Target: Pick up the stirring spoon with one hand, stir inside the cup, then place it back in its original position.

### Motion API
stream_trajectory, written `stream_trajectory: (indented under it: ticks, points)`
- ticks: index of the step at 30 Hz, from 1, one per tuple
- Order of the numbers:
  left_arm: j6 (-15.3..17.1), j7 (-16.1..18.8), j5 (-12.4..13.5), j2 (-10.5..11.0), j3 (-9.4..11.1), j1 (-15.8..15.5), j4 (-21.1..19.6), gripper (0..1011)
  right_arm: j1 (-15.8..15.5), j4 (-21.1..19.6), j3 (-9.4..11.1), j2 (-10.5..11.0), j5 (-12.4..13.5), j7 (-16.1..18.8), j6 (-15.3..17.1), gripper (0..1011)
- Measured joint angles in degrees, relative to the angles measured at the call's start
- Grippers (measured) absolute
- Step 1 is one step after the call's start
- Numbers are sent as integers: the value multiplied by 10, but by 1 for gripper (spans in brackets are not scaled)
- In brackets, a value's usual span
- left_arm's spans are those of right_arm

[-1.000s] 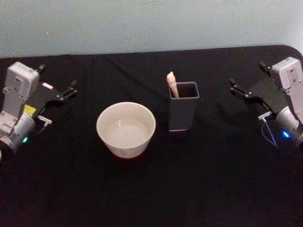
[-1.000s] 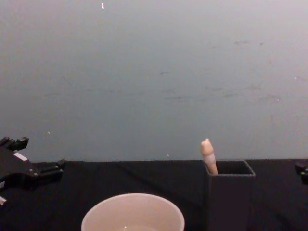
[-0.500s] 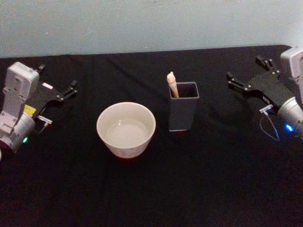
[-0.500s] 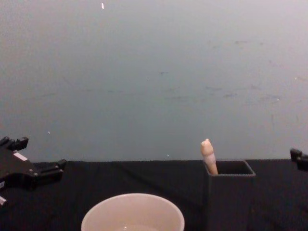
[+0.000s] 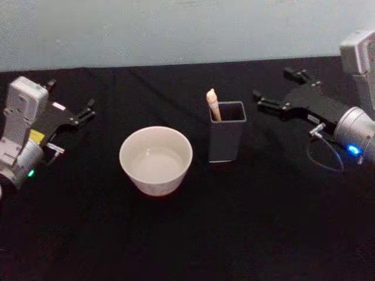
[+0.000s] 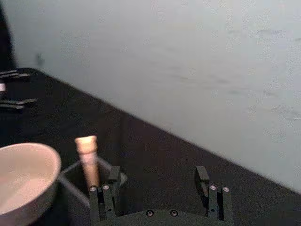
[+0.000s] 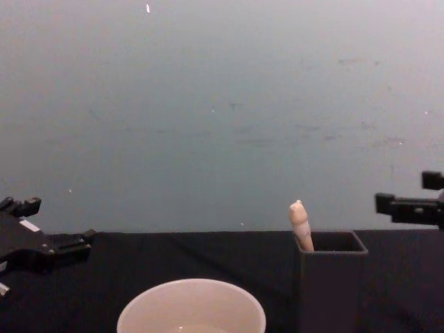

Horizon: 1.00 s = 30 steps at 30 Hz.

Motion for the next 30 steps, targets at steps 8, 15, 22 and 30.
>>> stream_trajectory:
  ticks: [8, 15, 22, 30]
  points:
    - [0, 0, 0, 0, 0, 0, 0, 1001, 13, -24, -11, 2, 16, 53, 56, 1000]
    - [0, 0, 0, 0, 0, 0, 0, 1001, 44, -15, -38, -17, -3, 76, 95, 1000]
    - [0, 0, 0, 0, 0, 0, 0, 1001, 76, 14, -57, -46, -18, 78, 125, 1000]
    - [0, 0, 0, 0, 0, 0, 0, 1001, 99, 39, -68, -69, -29, 80, 137, 1000]
